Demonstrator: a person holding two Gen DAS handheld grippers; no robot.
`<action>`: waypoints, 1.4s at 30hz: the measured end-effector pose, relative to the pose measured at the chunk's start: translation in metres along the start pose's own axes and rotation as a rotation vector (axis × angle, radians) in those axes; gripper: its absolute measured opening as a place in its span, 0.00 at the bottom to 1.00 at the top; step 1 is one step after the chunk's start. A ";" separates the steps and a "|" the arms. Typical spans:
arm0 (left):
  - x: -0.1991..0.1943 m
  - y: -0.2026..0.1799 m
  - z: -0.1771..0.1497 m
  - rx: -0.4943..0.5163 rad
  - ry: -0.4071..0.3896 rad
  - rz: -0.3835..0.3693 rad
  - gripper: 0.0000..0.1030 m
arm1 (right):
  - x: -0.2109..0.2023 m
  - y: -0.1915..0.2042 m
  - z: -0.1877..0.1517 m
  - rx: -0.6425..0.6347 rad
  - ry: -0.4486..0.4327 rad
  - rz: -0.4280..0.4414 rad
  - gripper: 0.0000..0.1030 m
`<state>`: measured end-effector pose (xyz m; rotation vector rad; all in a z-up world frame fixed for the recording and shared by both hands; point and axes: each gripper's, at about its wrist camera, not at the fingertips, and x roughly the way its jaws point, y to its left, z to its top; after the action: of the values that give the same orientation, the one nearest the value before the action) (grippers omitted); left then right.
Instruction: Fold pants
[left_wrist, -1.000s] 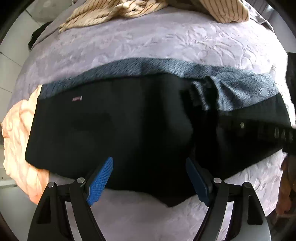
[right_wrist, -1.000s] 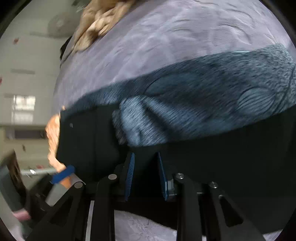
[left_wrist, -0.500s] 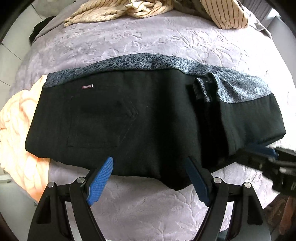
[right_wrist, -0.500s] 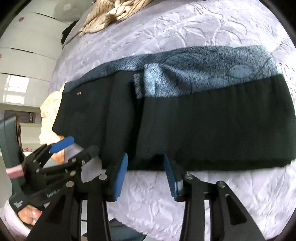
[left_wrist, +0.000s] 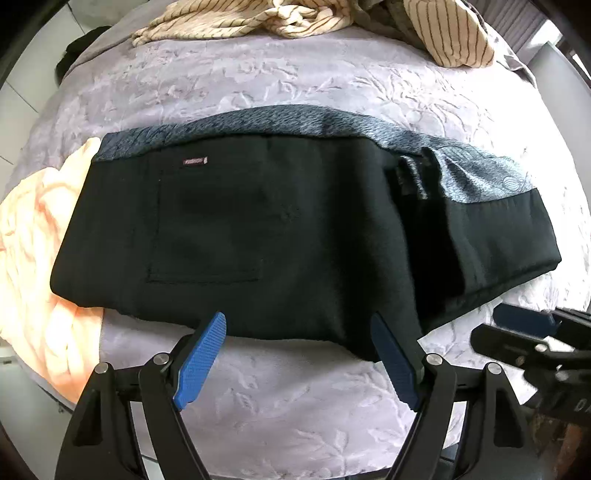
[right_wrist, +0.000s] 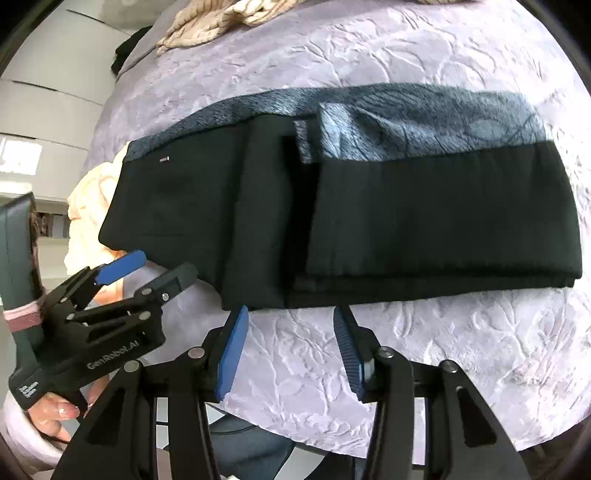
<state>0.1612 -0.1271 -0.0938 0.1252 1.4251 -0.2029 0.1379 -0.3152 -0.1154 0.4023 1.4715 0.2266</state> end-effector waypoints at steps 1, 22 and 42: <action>0.001 0.004 -0.001 -0.006 0.001 -0.001 0.79 | 0.000 0.003 0.002 -0.005 -0.004 -0.006 0.51; 0.020 0.155 -0.018 -0.321 -0.061 -0.082 0.79 | 0.041 0.021 0.082 -0.008 -0.031 -0.319 0.51; 0.025 0.171 -0.014 -0.412 -0.082 -0.165 0.79 | 0.042 0.118 0.139 -0.211 -0.009 0.039 0.47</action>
<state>0.1875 0.0407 -0.1262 -0.3368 1.3683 -0.0458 0.2909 -0.2079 -0.1004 0.2609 1.4162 0.4063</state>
